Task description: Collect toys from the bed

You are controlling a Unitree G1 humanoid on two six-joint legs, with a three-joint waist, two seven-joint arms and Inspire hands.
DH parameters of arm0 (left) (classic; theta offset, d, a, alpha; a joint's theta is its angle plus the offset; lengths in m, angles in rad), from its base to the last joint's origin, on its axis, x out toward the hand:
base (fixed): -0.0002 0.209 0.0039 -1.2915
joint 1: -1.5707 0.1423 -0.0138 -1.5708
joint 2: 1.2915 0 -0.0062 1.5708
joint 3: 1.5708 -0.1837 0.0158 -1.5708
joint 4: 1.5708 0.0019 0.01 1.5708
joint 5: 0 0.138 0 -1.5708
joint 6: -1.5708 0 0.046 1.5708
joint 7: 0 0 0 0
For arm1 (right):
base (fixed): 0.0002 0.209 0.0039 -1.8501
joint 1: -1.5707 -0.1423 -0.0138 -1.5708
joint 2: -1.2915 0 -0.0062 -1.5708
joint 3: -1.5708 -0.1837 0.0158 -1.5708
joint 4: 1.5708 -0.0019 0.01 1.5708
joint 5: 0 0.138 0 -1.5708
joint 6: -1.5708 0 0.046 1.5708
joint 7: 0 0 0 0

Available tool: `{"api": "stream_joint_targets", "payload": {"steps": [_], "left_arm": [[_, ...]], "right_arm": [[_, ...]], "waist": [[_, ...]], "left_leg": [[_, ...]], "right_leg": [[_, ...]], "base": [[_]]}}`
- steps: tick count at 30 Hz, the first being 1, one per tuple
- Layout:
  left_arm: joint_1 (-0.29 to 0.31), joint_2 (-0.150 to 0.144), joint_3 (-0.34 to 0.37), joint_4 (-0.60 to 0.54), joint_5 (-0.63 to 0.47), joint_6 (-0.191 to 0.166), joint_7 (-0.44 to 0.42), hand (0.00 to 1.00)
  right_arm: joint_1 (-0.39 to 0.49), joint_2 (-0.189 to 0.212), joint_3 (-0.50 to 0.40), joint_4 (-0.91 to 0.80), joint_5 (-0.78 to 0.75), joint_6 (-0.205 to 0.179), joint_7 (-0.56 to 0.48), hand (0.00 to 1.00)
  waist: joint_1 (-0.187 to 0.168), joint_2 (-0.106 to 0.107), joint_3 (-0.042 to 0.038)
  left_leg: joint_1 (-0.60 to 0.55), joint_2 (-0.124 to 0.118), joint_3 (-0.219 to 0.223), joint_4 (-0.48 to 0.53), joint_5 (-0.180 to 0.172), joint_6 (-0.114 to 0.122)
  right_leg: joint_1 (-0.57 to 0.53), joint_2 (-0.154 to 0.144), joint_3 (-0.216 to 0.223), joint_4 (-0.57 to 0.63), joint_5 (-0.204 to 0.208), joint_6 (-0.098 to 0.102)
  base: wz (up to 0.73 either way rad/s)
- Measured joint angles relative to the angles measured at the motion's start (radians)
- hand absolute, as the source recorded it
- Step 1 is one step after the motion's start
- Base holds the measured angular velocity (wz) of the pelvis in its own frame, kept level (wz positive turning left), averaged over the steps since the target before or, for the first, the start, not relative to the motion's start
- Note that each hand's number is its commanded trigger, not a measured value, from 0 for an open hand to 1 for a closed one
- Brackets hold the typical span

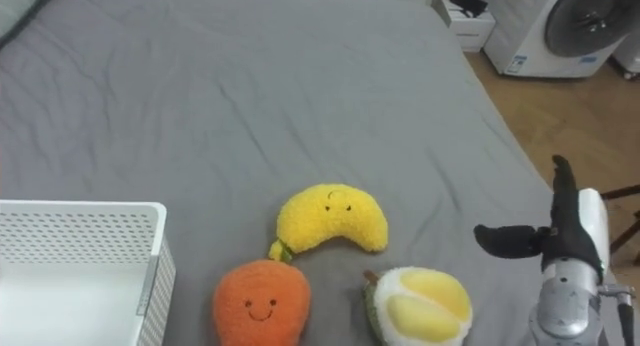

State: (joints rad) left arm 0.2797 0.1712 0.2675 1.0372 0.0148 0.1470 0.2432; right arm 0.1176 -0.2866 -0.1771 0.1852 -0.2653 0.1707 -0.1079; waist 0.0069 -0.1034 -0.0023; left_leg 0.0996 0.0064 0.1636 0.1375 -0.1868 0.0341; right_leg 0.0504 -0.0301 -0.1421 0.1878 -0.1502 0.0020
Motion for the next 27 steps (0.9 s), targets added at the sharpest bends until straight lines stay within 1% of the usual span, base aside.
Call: {"api": "stream_joint_targets", "payload": {"steps": [2,3,4,5,8,9,11,13,14,17,21,24,27], "left_arm": [[0.0,0.0,-0.001,0.0,0.013,0.004,-0.013,0.0],[0.0,0.0,-0.003,0.0,0.018,0.007,-0.015,0.0],[0.001,0.0,-0.015,-0.001,0.019,0.014,-0.015,0.0],[0.001,0.0,-0.019,-0.001,0.019,0.022,-0.018,0.0],[0.001,0.003,-0.018,-0.001,0.017,0.03,-0.019,0.0],[0.001,0.003,-0.018,-0.001,0.017,0.031,-0.019,0.0],[0.001,0.003,-0.016,-0.001,0.017,0.036,-0.019,0.0],[0.0,0.002,-0.017,-0.002,0.017,0.036,-0.019,0.0],[0.0,0.001,-0.017,-0.002,0.017,0.036,-0.017,0.0],[-0.009,0.003,-0.023,-0.002,0.018,0.042,-0.007,0.0],[-0.014,0.004,-0.039,-0.002,0.026,0.047,-0.008,0.0],[-0.013,0.004,-0.039,-0.003,0.026,0.055,-0.01,0.0],[-0.013,0.002,-0.04,-0.003,0.025,0.064,-0.01,0.0]], "right_arm": [[-0.001,0.0,0.025,0.031,-0.043,0.006,0.058,0.0],[-0.001,0.0,0.034,0.042,-0.054,0.007,0.07,0.0],[-0.001,0.0,0.048,0.065,-0.061,0.014,0.097,0.0],[-0.001,0.001,0.059,0.084,-0.07,0.028,0.127,0.0],[-0.002,0.0,0.085,0.137,-0.089,0.05,0.209,0.0],[-0.004,0.0,0.089,0.151,-0.089,0.05,0.224,0.0],[-0.027,0.0,0.106,0.233,-0.09,0.048,0.27,0.0],[-0.031,0.001,0.12,0.295,-0.095,0.052,0.296,0.0],[-0.031,0.001,0.126,0.316,-0.097,0.056,0.316,0.0],[-0.018,0.001,0.153,0.329,-0.104,0.071,0.345,0.0],[-0.018,0.006,0.19,0.328,-0.157,0.071,0.385,0.0],[-0.018,0.008,0.196,0.324,-0.192,0.071,0.404,0.0],[-0.018,0.009,0.197,0.324,-0.221,0.071,0.418,0.0]], "waist": [[0.01,-0.003,0.0007],[0.013,-0.004,0.001],[0.019,-0.006,0.0014],[0.023,-0.011,-0.0009],[0.03,-0.014,-0.0007],[0.031,-0.014,-0.0007],[0.03,-0.016,0.0],[0.032,-0.018,0.0001],[0.036,-0.017,0.0015],[0.053,-0.016,0.0029],[0.057,-0.014,0.0031],[0.058,-0.008,0.0033],[0.061,0.005,0.0025]], "left_leg": [[-0.003,0.0,-0.003,0.0,0.0,0.0],[-0.003,0.0,-0.004,0.0,0.0,0.0],[-0.005,-0.001,-0.006,0.0,0.0,0.0],[-0.01,-0.002,-0.014,0.001,0.001,0.001],[-0.021,-0.003,-0.027,0.006,0.001,0.001],[-0.022,-0.003,-0.028,0.006,0.001,0.001],[-0.02,-0.003,-0.033,0.006,0.001,0.001],[-0.017,-0.004,-0.035,0.006,0.0,0.001],[-0.017,-0.003,-0.036,0.006,0.0,0.001],[-0.015,-0.003,-0.035,0.007,0.0,0.001],[-0.016,-0.004,-0.037,0.01,0.0,0.001],[-0.019,-0.005,-0.045,0.014,0.0,0.001],[-0.019,-0.006,-0.056,0.014,0.0,0.001]], "right_leg": [[0.002,-0.002,-0.005,-0.002,0.0,0.0],[0.002,-0.001,-0.005,-0.003,0.0,0.0],[0.002,-0.003,-0.009,-0.003,0.0,0.0],[0.002,-0.004,-0.018,-0.006,0.0,0.001],[0.002,-0.005,-0.031,-0.011,-0.001,0.001],[0.002,-0.005,-0.032,-0.013,-0.001,0.001],[0.01,-0.005,-0.038,-0.019,0.0,0.001],[0.017,-0.005,-0.041,-0.021,-0.001,0.001],[0.016,-0.005,-0.045,-0.021,-0.001,0.001],[0.015,-0.004,-0.037,-0.021,-0.001,0.001],[0.017,-0.004,-0.04,-0.021,-0.001,0.001],[0.02,-0.004,-0.04,-0.022,-0.001,0.001],[0.022,-0.004,-0.047,-0.027,-0.001,0.001]], "base": [[0.05],[0.05],[0.1],[0.14],[0.15],[0.07],[0.08],[0.09],[0.03],[-0.04],[0.0],[0.07],[0.09]]}}
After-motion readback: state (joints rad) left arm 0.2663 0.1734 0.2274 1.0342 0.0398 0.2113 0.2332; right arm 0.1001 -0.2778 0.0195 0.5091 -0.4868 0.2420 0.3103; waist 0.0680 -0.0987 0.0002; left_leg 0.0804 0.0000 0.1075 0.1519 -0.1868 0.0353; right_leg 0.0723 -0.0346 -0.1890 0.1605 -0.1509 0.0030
